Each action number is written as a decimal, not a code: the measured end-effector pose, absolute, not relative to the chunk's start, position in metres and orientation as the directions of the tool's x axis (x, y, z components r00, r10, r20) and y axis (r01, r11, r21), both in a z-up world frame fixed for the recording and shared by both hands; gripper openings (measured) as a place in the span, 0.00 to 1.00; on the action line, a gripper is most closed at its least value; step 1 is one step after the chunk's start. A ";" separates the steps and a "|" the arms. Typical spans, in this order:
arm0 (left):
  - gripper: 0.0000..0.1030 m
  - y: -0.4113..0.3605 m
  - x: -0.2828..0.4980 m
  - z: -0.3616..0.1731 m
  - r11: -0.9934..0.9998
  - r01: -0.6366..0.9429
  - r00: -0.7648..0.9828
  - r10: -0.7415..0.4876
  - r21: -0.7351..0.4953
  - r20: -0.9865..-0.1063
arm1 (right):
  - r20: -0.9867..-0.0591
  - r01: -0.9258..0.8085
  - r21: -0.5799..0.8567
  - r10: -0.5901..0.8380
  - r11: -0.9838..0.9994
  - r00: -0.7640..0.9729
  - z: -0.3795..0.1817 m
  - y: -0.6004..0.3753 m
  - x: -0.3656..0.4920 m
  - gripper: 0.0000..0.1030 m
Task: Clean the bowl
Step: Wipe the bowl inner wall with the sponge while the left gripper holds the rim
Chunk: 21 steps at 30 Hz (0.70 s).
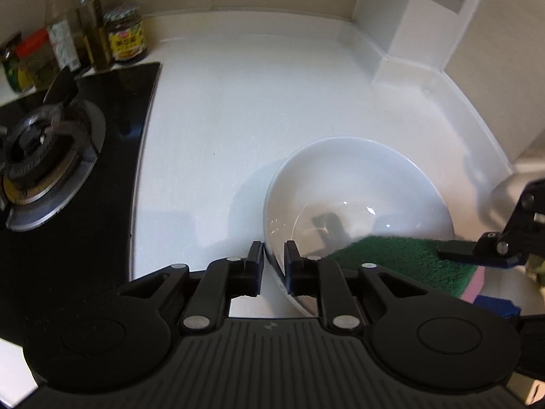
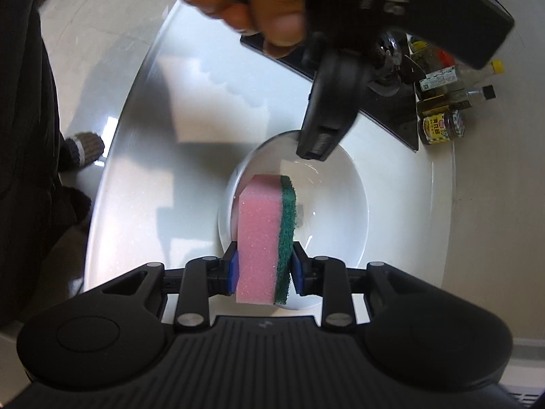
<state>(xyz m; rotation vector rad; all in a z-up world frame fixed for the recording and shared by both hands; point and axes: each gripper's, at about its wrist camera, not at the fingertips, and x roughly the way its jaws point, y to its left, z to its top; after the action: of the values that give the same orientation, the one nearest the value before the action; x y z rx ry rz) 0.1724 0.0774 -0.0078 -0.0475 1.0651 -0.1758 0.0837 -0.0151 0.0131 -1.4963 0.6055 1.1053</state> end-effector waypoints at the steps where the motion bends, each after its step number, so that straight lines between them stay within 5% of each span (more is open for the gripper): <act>1: 0.12 0.078 0.174 -0.008 0.984 0.132 0.471 -0.168 -0.119 -0.866 | -0.886 -0.854 -0.458 0.204 -0.247 0.416 0.016 -0.015 0.081 0.25; 6: 0.09 0.075 0.199 -0.008 0.967 0.242 0.456 -0.179 -0.072 -0.872 | -0.884 -0.800 -0.467 0.205 -0.377 0.420 0.013 -0.018 0.071 0.26; 21: 0.17 0.080 0.151 -0.004 0.990 0.040 0.511 -0.137 -0.136 -0.849 | -0.872 -0.792 -0.489 0.201 -0.366 0.446 0.005 -0.017 0.075 0.25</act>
<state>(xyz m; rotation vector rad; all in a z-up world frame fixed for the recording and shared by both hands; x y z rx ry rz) 0.1506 0.0797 -0.0043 -0.1041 1.0295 -0.1067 0.0748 -0.0169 0.0047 -1.6167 0.5262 1.1480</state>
